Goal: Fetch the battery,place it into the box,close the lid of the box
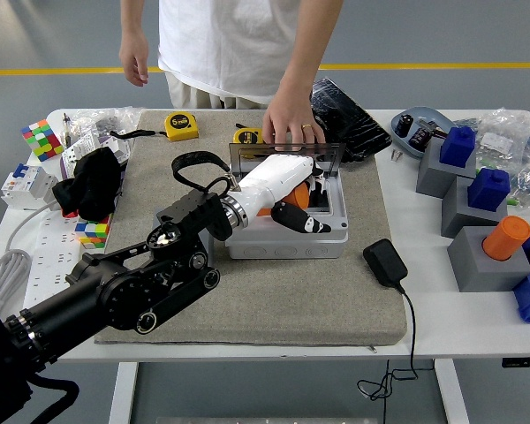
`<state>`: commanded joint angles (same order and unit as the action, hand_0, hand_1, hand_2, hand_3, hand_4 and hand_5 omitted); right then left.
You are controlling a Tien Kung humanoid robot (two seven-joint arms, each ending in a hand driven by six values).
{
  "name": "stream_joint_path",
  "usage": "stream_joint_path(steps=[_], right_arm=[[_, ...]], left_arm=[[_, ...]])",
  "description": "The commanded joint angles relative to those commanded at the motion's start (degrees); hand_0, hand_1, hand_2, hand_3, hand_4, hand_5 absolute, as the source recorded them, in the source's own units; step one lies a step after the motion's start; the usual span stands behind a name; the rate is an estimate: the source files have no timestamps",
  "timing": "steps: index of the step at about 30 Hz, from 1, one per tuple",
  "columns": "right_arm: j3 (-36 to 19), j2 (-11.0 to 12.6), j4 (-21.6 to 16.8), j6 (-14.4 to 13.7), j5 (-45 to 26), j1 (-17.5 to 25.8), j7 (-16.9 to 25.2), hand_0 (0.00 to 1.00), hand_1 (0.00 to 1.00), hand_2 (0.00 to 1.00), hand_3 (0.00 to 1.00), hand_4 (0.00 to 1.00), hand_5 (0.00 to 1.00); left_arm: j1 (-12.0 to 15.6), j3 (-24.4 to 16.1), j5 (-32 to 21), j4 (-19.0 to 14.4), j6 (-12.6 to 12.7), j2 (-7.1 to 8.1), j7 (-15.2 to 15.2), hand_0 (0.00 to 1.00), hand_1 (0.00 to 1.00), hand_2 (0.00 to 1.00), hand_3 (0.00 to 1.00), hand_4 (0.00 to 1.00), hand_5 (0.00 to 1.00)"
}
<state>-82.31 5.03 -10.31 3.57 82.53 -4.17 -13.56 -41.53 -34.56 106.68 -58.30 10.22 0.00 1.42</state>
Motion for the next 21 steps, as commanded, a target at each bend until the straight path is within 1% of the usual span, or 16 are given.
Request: stream_joint_path(steps=[1,2,7,8,11,13,14,17,19,20,21], right_arm=[[0.00,0.01,0.00,-0.01,-0.02,-0.01,0.00,0.641,0.647,0.657,0.573,0.969,0.578],[-0.11,0.00,0.00,-0.01,0.05,-0.01,-0.03,0.641,0.647,0.657,0.572,0.970,0.577],[-0.39,0.02,0.00,-0.01,0.31,0.06,-0.10,0.641,0.647,0.657,0.572,0.970,0.577],[-0.31,0.02,0.00,-0.01,0.22,0.06,-0.06,0.637,0.648,0.657,0.573,0.970,0.577],[-0.20,0.00,0.00,0.00,0.17,0.11,-0.03,0.637,0.648,0.657,0.573,0.970,0.577],[-0.13,-0.03,0.00,-0.01,0.05,0.17,0.03,0.637,0.648,0.657,0.573,0.970,0.577],[-0.15,-0.06,0.00,-0.01,0.04,0.21,0.04,0.637,0.647,0.657,0.573,0.969,0.578],[-0.41,-0.17,0.00,-0.01,0.20,0.42,0.00,0.637,0.647,0.657,0.573,0.969,0.578],[-0.48,-0.21,0.00,-0.02,0.21,0.52,0.00,0.637,0.647,0.657,0.573,0.969,0.578],[-0.52,-0.23,0.00,-0.02,0.20,0.55,0.01,0.640,0.647,0.657,0.573,0.970,0.577],[-0.57,-0.24,0.00,-0.02,0.24,0.53,0.00,0.640,0.647,0.657,0.573,0.970,0.577]], left_arm=[[0.04,0.09,0.05,0.01,-0.08,0.00,0.16,0.254,0.288,0.329,0.423,0.998,0.313],[0.08,0.19,0.03,-0.07,-0.13,0.00,0.28,0.306,0.415,0.374,0.464,0.998,0.333],[0.29,0.15,-0.32,-0.80,-0.48,0.00,0.74,0.306,0.415,0.374,0.464,0.998,0.333],[0.35,0.08,-0.48,-1.09,-0.59,0.00,0.86,0.317,0.440,0.396,0.508,0.998,0.356],[0.67,-0.33,-0.77,-2.45,-0.75,0.00,1.04,0.317,0.440,0.396,0.508,0.998,0.356],[0.98,-0.79,-1.19,-4.06,-0.89,0.00,1.16,0.317,0.440,0.396,0.508,0.998,0.356],[1.18,-1.07,-1.31,-5.17,-0.90,0.00,1.22,0.321,0.451,0.415,0.519,0.998,0.374],[2.06,-2.39,-2.49,-9.39,-0.67,0.00,0.98,0.321,0.451,0.415,0.519,0.998,0.374],[2.64,-3.23,-2.61,-11.60,-0.89,0.00,1.27,0.321,0.451,0.415,0.519,0.998,0.374],[3.11,-3.91,-2.56,-13.02,-1.07,0.00,1.45,0.318,0.448,0.415,0.510,0.998,0.402],[3.52,-4.53,-2.49,-14.01,-1.20,0.00,1.56,0.318,0.448,0.415,0.510,0.998,0.402]])
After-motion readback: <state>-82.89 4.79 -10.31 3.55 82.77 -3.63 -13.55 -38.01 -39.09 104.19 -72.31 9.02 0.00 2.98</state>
